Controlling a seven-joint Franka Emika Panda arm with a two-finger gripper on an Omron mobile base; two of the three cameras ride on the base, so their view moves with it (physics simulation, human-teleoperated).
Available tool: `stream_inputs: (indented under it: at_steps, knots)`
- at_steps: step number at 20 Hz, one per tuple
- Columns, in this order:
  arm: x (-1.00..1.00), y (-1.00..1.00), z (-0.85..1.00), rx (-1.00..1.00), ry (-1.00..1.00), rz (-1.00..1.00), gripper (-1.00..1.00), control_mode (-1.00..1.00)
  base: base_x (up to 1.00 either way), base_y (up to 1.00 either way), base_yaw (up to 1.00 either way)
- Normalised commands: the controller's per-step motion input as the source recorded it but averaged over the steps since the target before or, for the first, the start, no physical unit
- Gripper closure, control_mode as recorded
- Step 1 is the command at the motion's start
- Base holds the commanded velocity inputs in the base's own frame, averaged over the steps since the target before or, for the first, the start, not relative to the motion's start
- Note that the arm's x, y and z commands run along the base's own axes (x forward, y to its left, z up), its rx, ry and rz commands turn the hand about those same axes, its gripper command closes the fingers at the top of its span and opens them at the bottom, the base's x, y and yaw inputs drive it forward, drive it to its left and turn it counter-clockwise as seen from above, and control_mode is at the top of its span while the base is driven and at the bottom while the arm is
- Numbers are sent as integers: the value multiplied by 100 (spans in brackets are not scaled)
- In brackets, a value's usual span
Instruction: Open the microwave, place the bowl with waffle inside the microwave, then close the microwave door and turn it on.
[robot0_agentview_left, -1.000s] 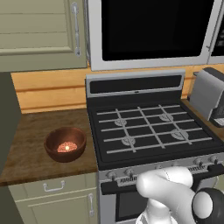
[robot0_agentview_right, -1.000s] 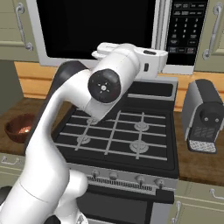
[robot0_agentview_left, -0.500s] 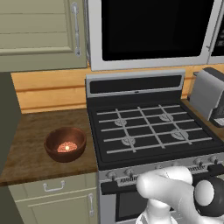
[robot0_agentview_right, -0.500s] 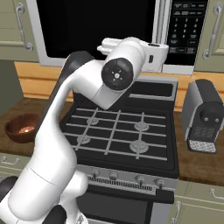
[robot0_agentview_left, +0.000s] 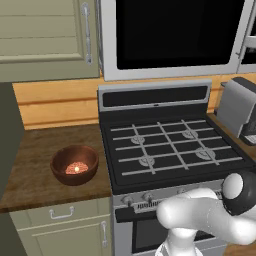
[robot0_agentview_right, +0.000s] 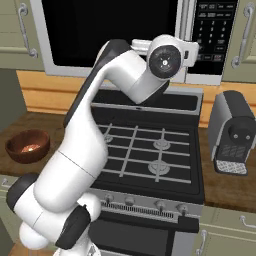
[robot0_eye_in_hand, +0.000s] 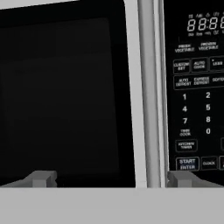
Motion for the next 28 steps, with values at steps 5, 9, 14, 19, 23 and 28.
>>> stream_inputs:
  at_steps: [5,9,14,19,23,28]
  knots:
    - [41,-39,0,0,6,7,-100,-100,0,0,0]
    - [33,-38,0,0,2,0,-100,-100,0,0,0]
    - [33,-24,0,0,3,0,-100,-100,0,0,0]
    - [32,0,0,0,0,0,-100,-100,0,0,0]
    - [34,0,0,0,0,0,-100,-100,0,0,0]
    - [23,0,0,0,0,0,-100,-100,0,0,0]
